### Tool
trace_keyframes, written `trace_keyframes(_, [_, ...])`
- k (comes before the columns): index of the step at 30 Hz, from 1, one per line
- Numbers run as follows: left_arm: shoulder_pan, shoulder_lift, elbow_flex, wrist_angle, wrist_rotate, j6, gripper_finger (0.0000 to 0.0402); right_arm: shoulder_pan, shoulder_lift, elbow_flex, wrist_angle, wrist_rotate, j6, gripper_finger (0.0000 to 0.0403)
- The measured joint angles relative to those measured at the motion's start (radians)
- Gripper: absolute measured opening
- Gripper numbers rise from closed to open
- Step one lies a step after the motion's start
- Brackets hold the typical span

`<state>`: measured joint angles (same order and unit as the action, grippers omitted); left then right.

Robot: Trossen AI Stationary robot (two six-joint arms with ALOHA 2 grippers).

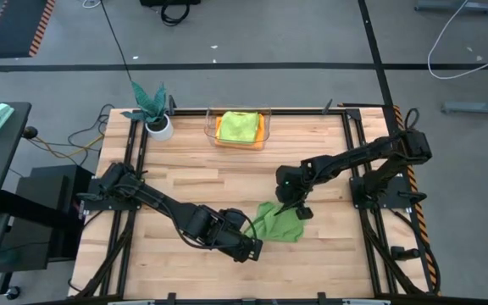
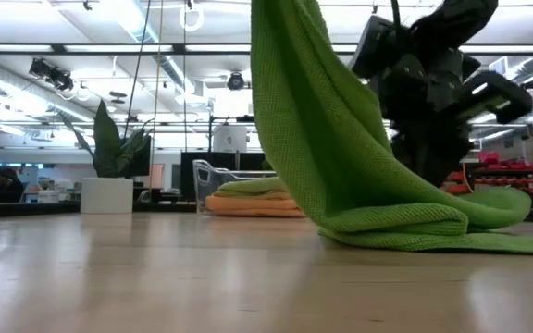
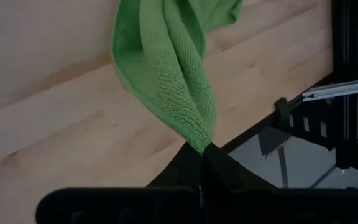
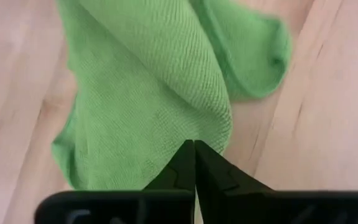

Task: Fold microfiber towels
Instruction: Fold the green towel

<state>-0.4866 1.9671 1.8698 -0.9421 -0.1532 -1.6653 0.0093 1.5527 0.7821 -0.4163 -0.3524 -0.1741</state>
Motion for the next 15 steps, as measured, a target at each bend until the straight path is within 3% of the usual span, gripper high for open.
trace_keyframes(7, [-0.007, 0.039, -0.001, -0.01, 0.033, -0.008, 0.0005, -0.012, -0.049, 0.05, 0.031, 0.056, -0.054, 0.0061])
trace_keyframes(15, [-0.022, 0.077, 0.0, 0.02, 0.046, -0.008, 0.0005, -0.055, 0.044, 0.071, 0.069, 0.039, -0.071, 0.0112])
